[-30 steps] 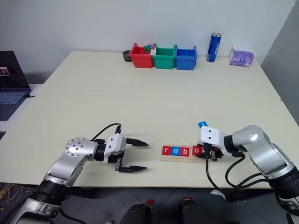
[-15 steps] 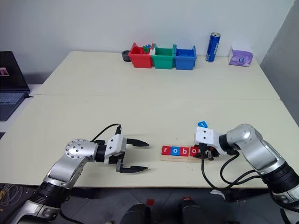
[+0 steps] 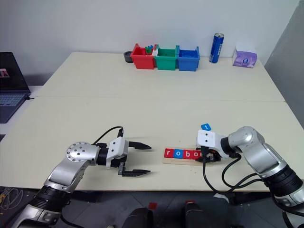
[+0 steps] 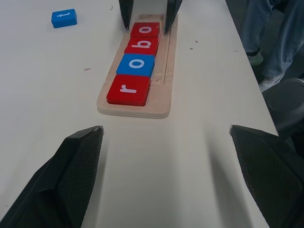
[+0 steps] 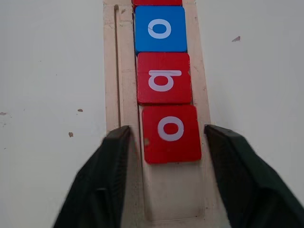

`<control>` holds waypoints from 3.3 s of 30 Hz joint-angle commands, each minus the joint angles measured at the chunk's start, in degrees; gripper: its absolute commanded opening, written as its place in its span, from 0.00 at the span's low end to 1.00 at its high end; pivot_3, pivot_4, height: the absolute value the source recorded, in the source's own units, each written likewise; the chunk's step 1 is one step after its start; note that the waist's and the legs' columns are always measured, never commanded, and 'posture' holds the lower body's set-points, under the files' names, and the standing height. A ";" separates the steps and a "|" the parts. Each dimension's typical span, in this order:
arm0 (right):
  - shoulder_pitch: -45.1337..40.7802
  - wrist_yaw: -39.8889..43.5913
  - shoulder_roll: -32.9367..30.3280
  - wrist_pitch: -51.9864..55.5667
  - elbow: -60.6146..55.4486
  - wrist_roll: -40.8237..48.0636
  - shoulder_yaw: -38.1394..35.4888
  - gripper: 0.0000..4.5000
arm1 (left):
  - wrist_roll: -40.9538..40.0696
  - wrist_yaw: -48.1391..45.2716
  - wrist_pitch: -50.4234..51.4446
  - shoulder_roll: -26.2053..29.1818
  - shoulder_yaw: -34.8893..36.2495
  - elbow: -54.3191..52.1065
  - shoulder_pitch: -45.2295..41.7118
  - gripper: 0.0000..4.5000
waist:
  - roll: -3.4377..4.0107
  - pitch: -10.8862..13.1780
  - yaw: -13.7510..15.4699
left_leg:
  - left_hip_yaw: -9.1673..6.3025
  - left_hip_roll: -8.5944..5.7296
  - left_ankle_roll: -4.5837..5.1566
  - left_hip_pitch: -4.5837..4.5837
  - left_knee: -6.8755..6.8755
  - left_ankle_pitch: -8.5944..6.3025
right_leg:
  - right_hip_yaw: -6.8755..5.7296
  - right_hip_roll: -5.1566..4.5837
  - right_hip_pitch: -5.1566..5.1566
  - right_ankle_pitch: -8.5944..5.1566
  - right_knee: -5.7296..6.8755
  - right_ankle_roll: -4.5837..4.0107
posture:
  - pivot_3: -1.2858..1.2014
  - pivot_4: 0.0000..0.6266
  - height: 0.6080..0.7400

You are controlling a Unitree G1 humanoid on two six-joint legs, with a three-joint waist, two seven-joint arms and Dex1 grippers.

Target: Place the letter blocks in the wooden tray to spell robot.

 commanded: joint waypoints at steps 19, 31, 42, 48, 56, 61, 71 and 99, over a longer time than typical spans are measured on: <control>6.01 -4.37 -3.74 6.72 -10.35 5.74 -12.71 0.99 | -0.04 -0.02 -2.17 0.27 0.64 0.16 -0.04 1.00 | 0.00 0.00 0.05 | -0.01 -0.01 0.00 -0.03 0.00 0.00 | -0.02 -0.01 0.00 0.00 0.00 0.01 | 0.52 0.24 1.00; 4.91 -26.51 12.49 14.34 -2.56 5.43 -20.29 0.99 | -1.65 0.73 0.49 -0.15 1.43 -0.95 -0.27 1.00 | -0.01 -0.01 -0.11 | 0.00 0.00 0.00 -0.02 -0.01 0.00 | 0.00 0.02 0.00 0.01 0.01 -0.01 | 0.52 0.24 1.00; 2.49 -40.81 23.49 12.19 7.45 3.25 -22.04 0.99 | -1.97 0.76 1.58 0.50 1.44 -1.21 -0.33 1.00 | 0.00 -0.01 -0.11 | 0.02 -0.01 0.00 -0.03 -0.02 0.00 | 0.03 0.02 -0.01 0.02 0.02 -0.03 | 0.52 0.24 1.00; 1.72 -42.64 25.91 12.85 12.09 4.97 -23.81 0.99 | -1.77 0.68 1.38 0.51 1.34 -1.15 -0.38 1.00 | 0.01 -0.01 -0.15 | 0.03 0.00 0.00 -0.02 -0.03 0.00 | 0.03 0.02 -0.01 0.02 0.02 -0.03 | 0.52 0.24 1.00; 1.32 -43.76 26.42 12.33 14.09 4.56 -23.74 0.62 | -1.77 1.03 1.68 0.56 1.18 -2.38 0.39 1.00 | 0.01 -0.02 -0.15 | 0.05 0.00 0.00 -0.01 -0.03 0.00 | 0.05 0.02 -0.01 0.02 0.02 -0.03 | 0.52 0.24 1.00; 1.75 -44.63 26.62 12.87 12.55 5.28 -25.02 0.32 | -1.53 1.05 1.47 0.26 0.90 -2.07 0.36 1.00 | 0.01 -0.02 -0.15 | 0.04 0.00 0.00 -0.01 -0.04 0.00 | 0.05 0.03 -0.01 0.02 0.02 -0.03 | 0.52 0.24 1.00; 19.84 -53.84 29.55 22.24 -16.17 5.50 -34.26 0.32 | -1.38 -0.12 0.19 -0.89 -0.13 -0.21 -0.27 1.00 | 0.06 -0.04 0.08 | -0.13 -0.02 -0.01 -0.31 -0.07 0.00 | 0.04 -0.02 -0.15 0.01 -0.01 -0.02 | 0.52 0.24 1.00; 36.38 -67.45 48.16 21.74 -33.76 4.99 -37.89 0.99 | -0.39 -0.85 -1.74 -2.39 0.11 1.96 -1.47 1.00 | 0.01 -0.16 -0.17 | -0.02 0.01 -0.01 0.03 -0.07 0.01 | 0.21 0.01 -0.03 -0.17 -0.01 0.28 | 0.52 0.24 1.00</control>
